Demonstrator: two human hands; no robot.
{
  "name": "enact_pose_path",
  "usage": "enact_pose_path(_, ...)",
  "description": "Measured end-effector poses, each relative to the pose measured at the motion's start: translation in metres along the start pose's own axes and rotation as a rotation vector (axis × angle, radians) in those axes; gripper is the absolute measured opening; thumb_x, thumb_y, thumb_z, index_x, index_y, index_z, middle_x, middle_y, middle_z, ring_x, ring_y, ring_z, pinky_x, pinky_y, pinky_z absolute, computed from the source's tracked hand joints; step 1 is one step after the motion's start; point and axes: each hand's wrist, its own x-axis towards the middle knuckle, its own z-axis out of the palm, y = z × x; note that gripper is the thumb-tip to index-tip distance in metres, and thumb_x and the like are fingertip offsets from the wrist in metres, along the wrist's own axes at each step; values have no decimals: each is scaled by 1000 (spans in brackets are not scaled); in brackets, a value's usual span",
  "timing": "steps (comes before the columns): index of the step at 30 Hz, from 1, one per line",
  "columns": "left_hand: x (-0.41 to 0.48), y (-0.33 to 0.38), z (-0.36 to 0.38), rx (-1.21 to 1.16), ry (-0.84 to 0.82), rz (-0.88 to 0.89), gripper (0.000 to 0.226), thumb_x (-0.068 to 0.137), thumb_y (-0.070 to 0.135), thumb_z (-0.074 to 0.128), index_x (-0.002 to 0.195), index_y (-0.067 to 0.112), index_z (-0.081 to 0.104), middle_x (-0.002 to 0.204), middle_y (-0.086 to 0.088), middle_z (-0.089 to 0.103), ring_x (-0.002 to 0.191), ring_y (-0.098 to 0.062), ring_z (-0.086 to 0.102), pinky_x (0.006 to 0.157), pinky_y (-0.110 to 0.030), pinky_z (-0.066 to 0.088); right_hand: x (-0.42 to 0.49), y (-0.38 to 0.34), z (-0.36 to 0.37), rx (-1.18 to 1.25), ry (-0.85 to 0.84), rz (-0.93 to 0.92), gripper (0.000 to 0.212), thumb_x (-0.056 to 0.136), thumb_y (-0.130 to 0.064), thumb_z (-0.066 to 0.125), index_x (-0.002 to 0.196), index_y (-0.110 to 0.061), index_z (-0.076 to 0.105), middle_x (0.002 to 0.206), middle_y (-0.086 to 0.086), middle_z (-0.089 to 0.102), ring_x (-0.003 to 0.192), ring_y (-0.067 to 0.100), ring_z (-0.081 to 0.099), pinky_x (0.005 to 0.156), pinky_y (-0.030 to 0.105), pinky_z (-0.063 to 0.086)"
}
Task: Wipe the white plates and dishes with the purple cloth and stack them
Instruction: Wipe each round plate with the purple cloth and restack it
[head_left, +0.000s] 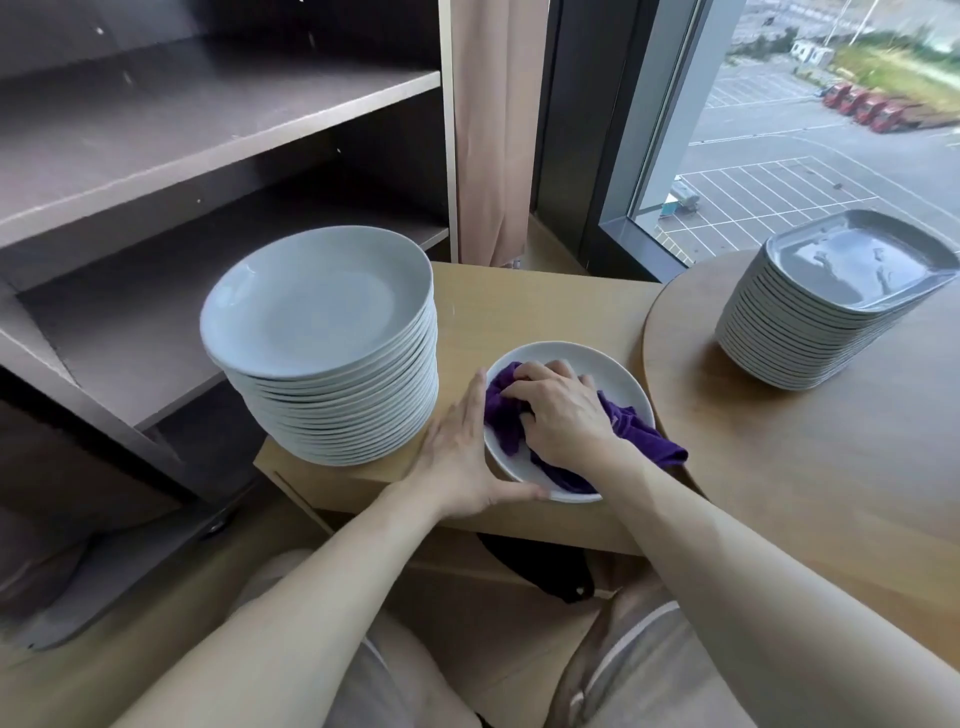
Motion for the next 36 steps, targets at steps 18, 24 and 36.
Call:
enact_pose_path(18, 0, 2, -6, 24, -64, -14, 152, 55, 92, 67, 154, 35, -33, 167, 18, -24, 157, -10, -8, 129, -47, 4, -45, 54, -49, -217, -287, 198, 44, 90, -68, 32, 93, -36, 62, 114, -8, 52, 118, 23, 41, 99, 52, 29)
enact_pose_path(24, -1, 4, -8, 32, -56, -3, 152, 55, 92, 68, 154, 35, -32, 168, 17, -21, 157, -11, -4, 128, -44, 2, -64, 28, -32, -69, -198, 126, 22, 99, -41, 50, 86, -33, 65, 108, -16, 54, 113, 19, 46, 96, 46, 32)
enact_pose_path(36, 5, 5, -7, 14, -33, -39, 159, 45, 94, 72, 154, 37, -29, 171, 11, 0, 156, -15, 12, 126, -47, 12, -14, -6, -4, 161, -137, 26, 15, 96, -28, 60, 89, -36, 70, 107, -23, 54, 109, 15, 43, 92, 45, 36)
